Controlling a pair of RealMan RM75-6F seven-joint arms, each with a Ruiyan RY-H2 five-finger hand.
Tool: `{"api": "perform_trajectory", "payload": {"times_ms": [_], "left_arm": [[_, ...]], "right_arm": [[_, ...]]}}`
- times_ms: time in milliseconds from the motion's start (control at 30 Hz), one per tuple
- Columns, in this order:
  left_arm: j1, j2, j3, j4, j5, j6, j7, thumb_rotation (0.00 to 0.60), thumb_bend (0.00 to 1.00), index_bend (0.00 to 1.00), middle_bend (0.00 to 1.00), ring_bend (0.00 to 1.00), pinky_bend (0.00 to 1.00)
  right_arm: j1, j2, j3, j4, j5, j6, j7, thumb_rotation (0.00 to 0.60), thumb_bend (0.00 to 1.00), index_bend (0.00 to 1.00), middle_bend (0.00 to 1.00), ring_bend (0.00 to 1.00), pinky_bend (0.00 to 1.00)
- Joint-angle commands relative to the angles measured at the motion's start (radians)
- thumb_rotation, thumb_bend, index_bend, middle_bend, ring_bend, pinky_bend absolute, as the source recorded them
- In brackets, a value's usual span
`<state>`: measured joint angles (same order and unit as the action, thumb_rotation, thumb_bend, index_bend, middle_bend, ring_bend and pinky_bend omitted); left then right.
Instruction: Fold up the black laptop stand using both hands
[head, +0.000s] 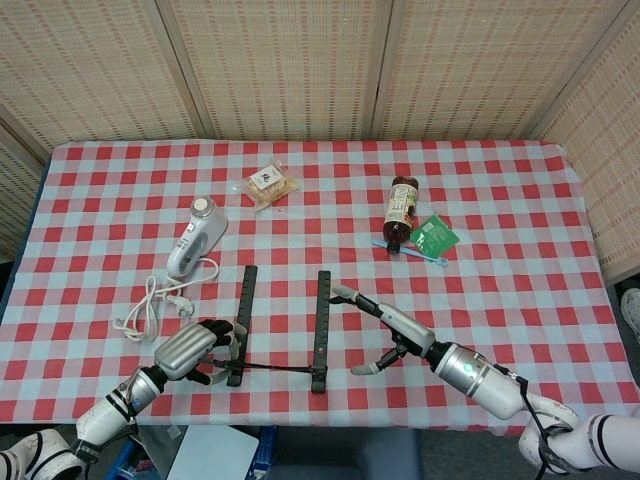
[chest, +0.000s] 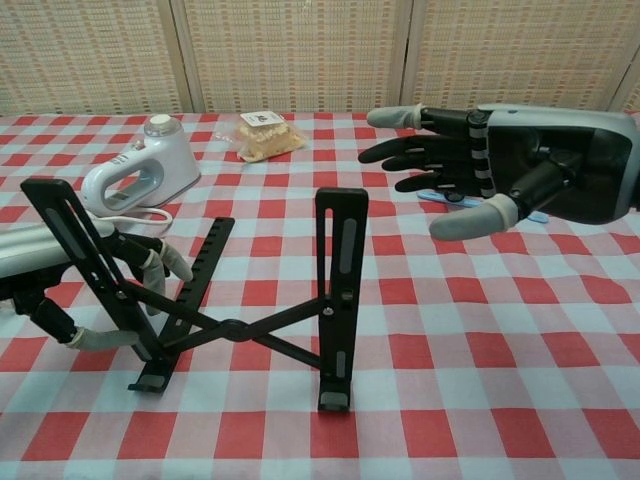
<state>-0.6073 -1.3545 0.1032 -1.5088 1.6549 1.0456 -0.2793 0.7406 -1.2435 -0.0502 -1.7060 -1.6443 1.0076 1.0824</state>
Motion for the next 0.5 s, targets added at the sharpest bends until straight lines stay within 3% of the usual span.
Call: {"api": "perform_trajectory", "payload": {"times_ms": [33,500], "left_arm": [[-0.001,0.000,0.000,-0.001,-0.002,-0.003,-0.001,0.600,0.29,0.48,0.23,0.23,0.28],[-0.002,-0.005,-0.002,0.004,-0.006,-0.007,0.005,0.600,0.34,0.53,0.23,0.24,0.28]], "right_arm": [[-0.001,-0.001,0.000,0.001,-0.001,0.000,-0.001,0.600,0.07,0.00,0.11,0.00,0.03],[-0.005,-0.007,-0.004,0.001,-0.004,-0.007,-0.007,0.600,0.07,0.00,0.11,0.00,0.03]]}}
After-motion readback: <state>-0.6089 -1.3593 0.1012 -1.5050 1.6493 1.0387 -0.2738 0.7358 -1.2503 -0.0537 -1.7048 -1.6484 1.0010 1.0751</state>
